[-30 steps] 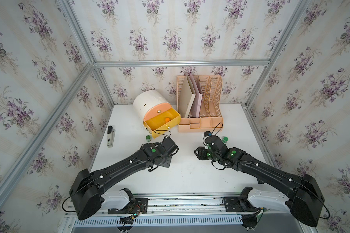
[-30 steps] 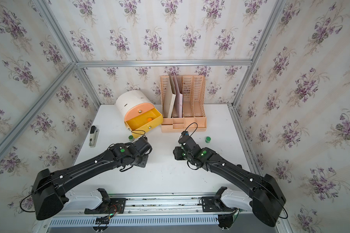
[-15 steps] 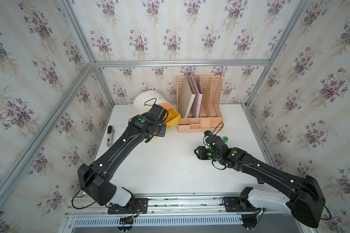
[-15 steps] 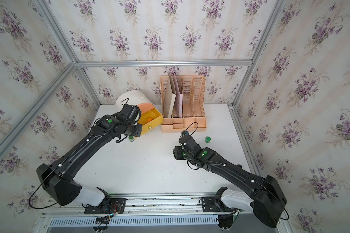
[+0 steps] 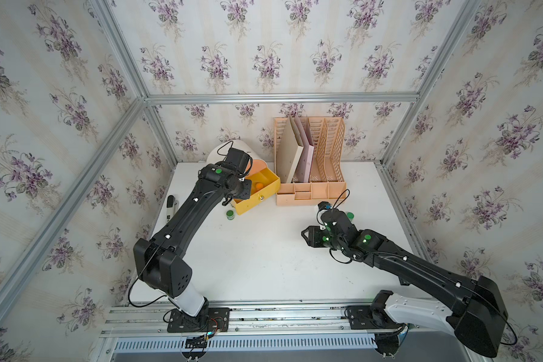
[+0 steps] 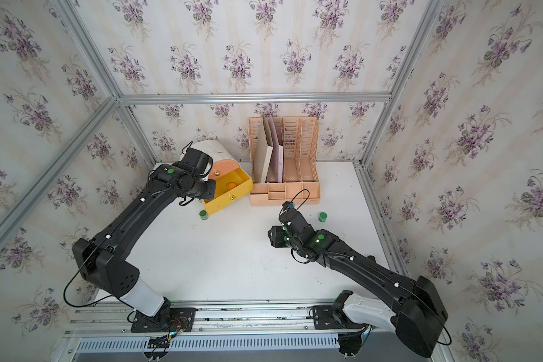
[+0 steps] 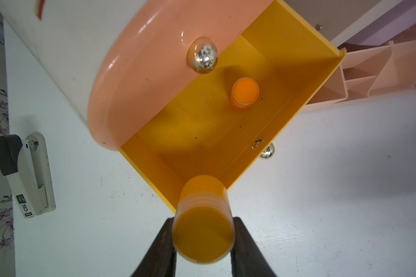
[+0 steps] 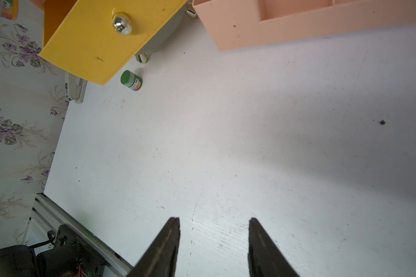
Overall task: Put the paint cans in the drawer according to color
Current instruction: Place the paint can in the storage box.
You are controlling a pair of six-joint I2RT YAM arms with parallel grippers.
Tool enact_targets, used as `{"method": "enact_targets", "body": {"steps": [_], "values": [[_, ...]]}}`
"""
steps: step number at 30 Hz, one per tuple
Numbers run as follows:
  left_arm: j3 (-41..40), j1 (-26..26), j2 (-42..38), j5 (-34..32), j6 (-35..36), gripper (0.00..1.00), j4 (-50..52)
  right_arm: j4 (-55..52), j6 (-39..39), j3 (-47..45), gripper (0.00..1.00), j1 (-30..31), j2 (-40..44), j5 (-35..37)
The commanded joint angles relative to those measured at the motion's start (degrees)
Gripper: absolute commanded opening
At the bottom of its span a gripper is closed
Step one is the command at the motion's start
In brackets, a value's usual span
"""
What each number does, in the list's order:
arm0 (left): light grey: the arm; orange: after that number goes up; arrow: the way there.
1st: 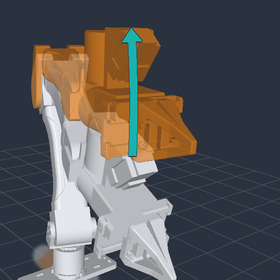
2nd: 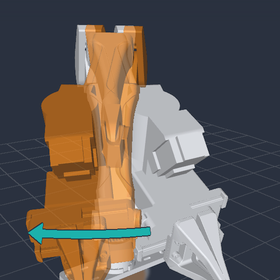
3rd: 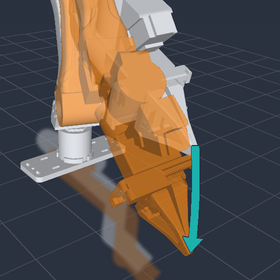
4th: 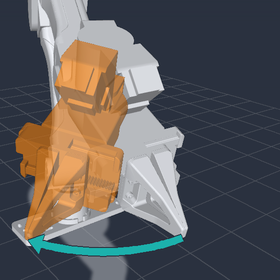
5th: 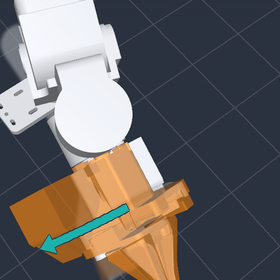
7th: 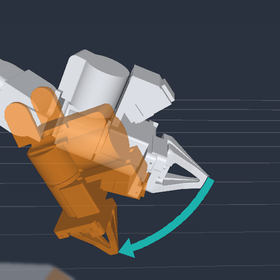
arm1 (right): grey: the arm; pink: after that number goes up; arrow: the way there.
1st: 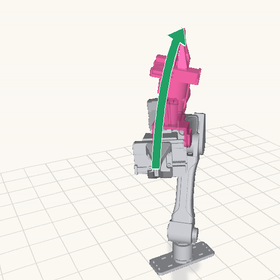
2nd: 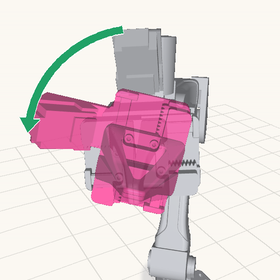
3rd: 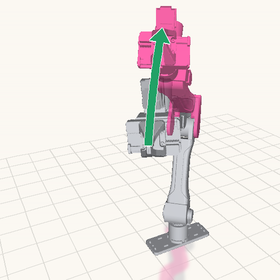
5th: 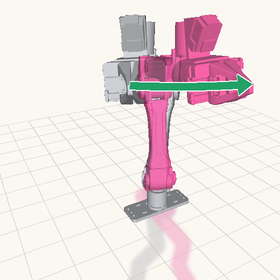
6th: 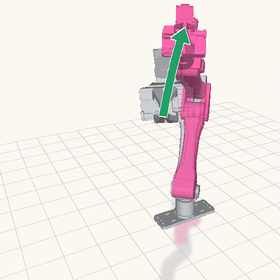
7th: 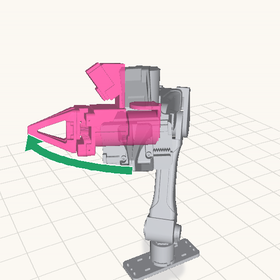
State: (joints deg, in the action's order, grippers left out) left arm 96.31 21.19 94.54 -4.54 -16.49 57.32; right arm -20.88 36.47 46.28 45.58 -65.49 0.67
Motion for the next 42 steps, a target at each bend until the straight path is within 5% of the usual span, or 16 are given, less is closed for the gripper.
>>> {"method": "enact_targets", "body": {"steps": [1,29,42], "values": [[0.4,-1.1,1.4,1.2,1.1,0.21,-1.5,-0.3,0.2,0.5,0.50,0.0,0.2,0.3],[3.9,-3.7,12.3,1.7,2.5,0.26,-2.8,-2.1,-0.3,1.6,0.50,0.0,1.2,1.3],[4.6,-3.7,9.6,2.3,3.2,0.53,-1.5,-1.7,-0.3,1.7,0.50,0.0,1.1,1.1]]}}
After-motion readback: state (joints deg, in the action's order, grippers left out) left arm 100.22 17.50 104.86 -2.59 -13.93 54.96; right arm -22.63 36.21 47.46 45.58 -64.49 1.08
